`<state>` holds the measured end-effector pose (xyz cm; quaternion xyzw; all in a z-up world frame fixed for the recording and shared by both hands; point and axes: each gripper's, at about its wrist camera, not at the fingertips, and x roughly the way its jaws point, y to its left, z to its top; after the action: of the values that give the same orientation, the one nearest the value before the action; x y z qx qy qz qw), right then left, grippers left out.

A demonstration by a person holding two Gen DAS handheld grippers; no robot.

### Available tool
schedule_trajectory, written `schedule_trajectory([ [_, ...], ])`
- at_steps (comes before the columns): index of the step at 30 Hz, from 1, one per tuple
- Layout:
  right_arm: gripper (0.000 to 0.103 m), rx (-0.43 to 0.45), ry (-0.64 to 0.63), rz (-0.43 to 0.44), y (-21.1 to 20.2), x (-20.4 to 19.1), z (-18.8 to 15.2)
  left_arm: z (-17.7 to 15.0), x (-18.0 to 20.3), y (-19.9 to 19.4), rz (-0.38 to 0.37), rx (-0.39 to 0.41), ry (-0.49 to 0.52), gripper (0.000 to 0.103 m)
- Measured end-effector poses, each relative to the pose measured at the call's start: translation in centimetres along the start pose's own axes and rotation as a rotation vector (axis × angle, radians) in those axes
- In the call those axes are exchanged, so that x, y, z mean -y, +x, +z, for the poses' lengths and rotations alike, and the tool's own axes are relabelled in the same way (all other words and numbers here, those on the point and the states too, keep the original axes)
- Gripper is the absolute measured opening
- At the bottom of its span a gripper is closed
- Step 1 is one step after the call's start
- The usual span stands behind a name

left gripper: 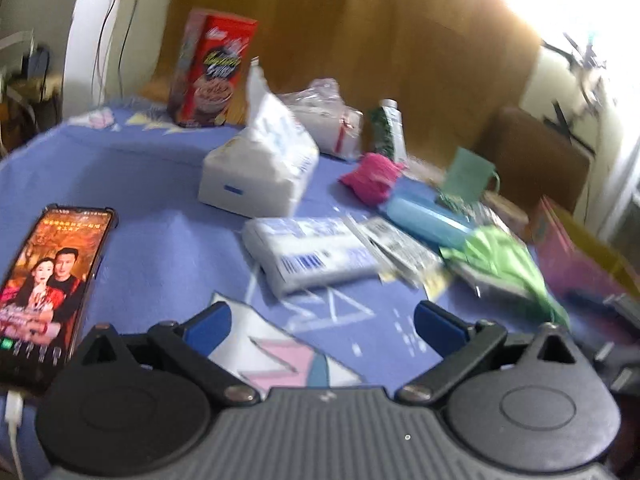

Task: Organize soft objects
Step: 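Move the left tool toward the white packaged item on the cloth, then grasp the white packaged item with the left gripper and lift it, then carry the white package into the pink tin and open the left gripper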

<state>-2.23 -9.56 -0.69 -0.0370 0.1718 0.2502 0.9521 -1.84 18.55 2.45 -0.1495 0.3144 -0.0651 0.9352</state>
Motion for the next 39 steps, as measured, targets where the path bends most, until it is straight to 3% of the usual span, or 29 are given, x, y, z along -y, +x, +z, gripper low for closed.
schedule_trajectory([
  [1, 0.080, -0.028, -0.047, 0.038, 1.4, -0.9, 0.6, 0.6, -0.7, 0.5, -0.011, -0.012, -0.028, 0.095],
  [4, 0.063, -0.094, -0.127, 0.134, 5.9, -2.8, 2.0, 2.2, -1.8, 1.9, 0.001, -0.042, -0.071, 0.087],
  [9, 0.062, -0.153, -0.147, 0.173, 12.9, -3.7, 3.9, 3.2, -2.0, 4.5, 0.006, -0.075, -0.067, 0.085],
  [13, 0.063, -0.201, -0.213, 0.187, 15.4, -6.0, 3.6, 3.8, -2.5, 6.2, -0.002, -0.090, -0.083, 0.084],
  [15, 0.064, -0.186, -0.234, 0.184, 16.0, -6.5, 3.4, 3.7, -2.0, 6.7, 0.014, -0.085, -0.049, 0.068],
  [17, 0.054, -0.207, -0.206, 0.213, 15.9, -6.7, 3.3, 3.4, -1.2, 6.5, 0.024, -0.092, -0.018, 0.060],
  [21, 0.050, -0.181, -0.196, 0.191, 13.5, -6.5, 2.3, 1.4, 0.1, 4.7, 0.003, -0.096, 0.019, 0.056],
  [25, 0.049, -0.187, -0.133, 0.236, 8.2, -5.7, 0.7, -1.8, 2.8, 2.2, -0.050, -0.119, 0.064, 0.056],
  [28, 0.049, -0.167, -0.142, 0.219, 3.5, -4.7, -1.4, -3.6, 6.7, 1.7, -0.112, -0.156, 0.135, 0.056],
  [32, 0.050, -0.124, -0.084, 0.090, -1.6, -2.0, -3.9, -5.0, 13.0, 2.9, -0.215, -0.205, 0.255, 0.057],
  [36, 0.051, -0.089, 0.054, -0.043, -5.1, 1.9, -5.5, -6.4, 19.7, 4.9, -0.320, -0.245, 0.385, 0.060],
  [39, 0.052, -0.068, 0.131, -0.151, -6.9, 4.8, -6.6, -7.2, 23.6, 6.5, -0.360, -0.252, 0.459, 0.065],
])
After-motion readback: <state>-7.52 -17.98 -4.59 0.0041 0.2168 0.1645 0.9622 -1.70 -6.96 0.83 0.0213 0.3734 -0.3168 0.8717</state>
